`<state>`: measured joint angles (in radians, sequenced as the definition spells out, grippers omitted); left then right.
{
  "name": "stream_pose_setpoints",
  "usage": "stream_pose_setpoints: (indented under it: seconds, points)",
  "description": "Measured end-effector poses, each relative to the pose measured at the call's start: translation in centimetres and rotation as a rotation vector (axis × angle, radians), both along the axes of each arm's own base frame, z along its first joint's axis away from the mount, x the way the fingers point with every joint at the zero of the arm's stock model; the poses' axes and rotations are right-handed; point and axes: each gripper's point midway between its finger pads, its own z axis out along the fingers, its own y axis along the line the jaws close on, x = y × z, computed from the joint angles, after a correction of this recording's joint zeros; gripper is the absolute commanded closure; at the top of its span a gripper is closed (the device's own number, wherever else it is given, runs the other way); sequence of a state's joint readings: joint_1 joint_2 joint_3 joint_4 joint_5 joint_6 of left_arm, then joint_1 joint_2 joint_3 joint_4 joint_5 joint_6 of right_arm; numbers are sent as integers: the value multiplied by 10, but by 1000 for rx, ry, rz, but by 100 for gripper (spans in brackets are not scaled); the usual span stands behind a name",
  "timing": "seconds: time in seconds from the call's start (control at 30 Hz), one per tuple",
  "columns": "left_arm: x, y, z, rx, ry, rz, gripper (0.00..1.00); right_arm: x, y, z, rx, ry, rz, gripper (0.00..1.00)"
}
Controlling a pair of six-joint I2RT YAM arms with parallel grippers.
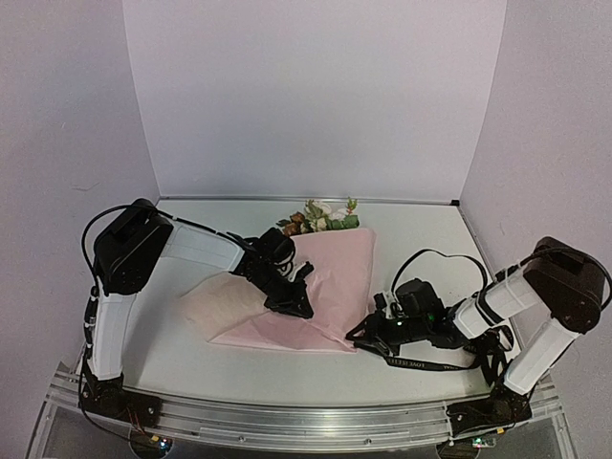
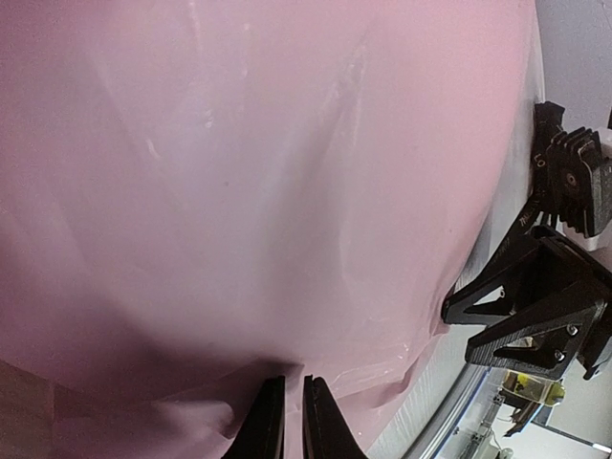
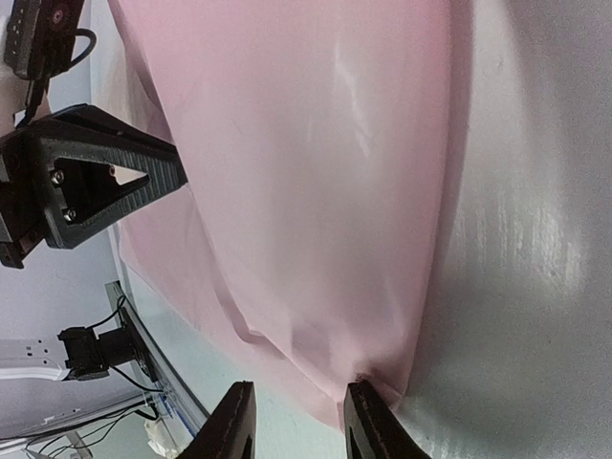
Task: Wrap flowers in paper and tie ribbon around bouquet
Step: Press the fold line of the 2/3-folded wrapping paper.
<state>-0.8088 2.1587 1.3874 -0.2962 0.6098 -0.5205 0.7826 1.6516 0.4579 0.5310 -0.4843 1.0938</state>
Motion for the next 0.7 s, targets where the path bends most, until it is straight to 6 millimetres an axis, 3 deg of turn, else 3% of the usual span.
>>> stream_pose_setpoints:
  seconds: [0.47,0.7]
  points:
    - [0,0,0,-6,-1,-10,92,-9,-5,8,11,22,-9,63]
    - [0,0,0,-8,-8,-18,92,28,13,48,103,-14,-54,68]
